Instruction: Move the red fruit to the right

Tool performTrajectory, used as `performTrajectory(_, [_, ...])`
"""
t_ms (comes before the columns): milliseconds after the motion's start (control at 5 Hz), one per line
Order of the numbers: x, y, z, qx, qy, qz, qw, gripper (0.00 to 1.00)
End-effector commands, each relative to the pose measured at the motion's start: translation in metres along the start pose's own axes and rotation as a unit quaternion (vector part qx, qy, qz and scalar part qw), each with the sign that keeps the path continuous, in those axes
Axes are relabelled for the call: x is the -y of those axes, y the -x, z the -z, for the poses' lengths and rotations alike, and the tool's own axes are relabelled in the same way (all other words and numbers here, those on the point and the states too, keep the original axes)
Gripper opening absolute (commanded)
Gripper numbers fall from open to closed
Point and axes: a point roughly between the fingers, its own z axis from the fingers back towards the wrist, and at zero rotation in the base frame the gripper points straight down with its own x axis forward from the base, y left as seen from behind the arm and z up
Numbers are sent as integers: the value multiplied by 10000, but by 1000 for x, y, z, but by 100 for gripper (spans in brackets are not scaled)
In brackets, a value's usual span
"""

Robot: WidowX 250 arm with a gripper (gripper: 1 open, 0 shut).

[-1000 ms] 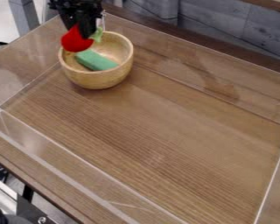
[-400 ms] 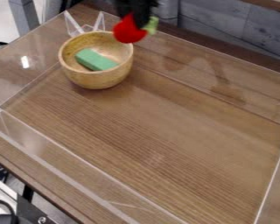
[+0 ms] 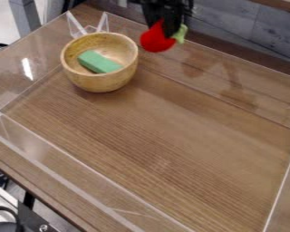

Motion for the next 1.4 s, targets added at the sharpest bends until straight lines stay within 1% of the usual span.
performTrajectory(0, [6, -5, -19, 340, -79, -85, 9994, 0])
performTrajectory(400, [43, 0, -36, 403, 29, 198, 9990, 0])
performTrajectory(600, [56, -4, -27, 377, 77, 356, 9986, 0])
performTrajectory(800, [66, -8, -13, 325, 121, 496, 9982, 0])
performTrajectory(1200, [85, -23, 1, 209, 151, 561, 9981, 0])
